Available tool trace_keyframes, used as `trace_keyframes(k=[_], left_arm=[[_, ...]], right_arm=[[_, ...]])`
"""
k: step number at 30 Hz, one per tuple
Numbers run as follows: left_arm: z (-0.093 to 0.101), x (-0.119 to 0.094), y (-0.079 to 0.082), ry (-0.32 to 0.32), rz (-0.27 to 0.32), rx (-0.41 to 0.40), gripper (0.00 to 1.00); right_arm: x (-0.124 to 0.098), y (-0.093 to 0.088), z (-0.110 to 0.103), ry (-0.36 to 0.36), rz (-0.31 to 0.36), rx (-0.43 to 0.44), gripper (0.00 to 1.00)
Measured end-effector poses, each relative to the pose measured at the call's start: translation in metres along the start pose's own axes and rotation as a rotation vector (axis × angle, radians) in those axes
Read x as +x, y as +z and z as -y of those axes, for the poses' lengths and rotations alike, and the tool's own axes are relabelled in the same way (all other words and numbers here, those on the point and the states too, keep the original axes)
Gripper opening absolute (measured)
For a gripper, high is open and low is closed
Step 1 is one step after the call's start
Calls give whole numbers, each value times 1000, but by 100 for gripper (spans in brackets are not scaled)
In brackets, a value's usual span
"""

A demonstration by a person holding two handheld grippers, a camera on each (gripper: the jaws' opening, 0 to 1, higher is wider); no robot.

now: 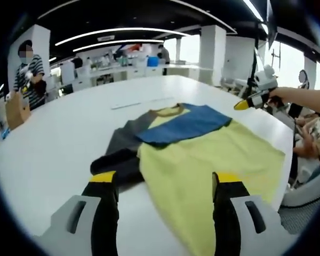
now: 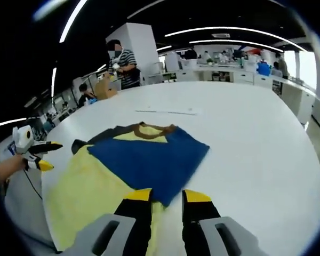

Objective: Fold the garment on the visible template until the final outline fits inside the template.

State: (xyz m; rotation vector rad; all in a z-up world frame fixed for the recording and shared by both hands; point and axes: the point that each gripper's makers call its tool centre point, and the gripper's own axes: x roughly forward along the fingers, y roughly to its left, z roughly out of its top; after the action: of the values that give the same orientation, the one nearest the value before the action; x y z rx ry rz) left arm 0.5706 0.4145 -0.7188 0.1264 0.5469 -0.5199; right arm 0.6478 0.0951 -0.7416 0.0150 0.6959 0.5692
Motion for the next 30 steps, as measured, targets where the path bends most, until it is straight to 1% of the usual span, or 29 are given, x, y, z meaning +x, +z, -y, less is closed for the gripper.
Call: trace_keyframes(k=[3,6,9,12,15,21,23,27,30], left_arm=[[-3,6,-4,15,-18,5,60],[-4,10,-7,20,-23,4,56],[-8,14,-12,30,-43,-19,48],[-11,18,-21,46,-76,-16,44],[-14,20,-28,52,-90,-35,40],[-19,25,-41,56,-122,-52,35],[-18,26,-42,52,-123,-56,34],[-16,28,-47,38,-137,-62,28],[-18,30,-52,44,-154,-61,27]], right_arm=[[3,-10,3,2,-18,8,13],[6,-16,4,5,-29,2,12],[10,-19,4,19,-38,26,11],[15,-24,5,23,-54,29,10],[17,-25,3,31,-53,34,9],[21,-28,2,39,-63,40,6],[23,-28,2,40,-63,48,5],[24,-31,1,40,-70,60,2],[27,-33,0,39,-74,77,0]])
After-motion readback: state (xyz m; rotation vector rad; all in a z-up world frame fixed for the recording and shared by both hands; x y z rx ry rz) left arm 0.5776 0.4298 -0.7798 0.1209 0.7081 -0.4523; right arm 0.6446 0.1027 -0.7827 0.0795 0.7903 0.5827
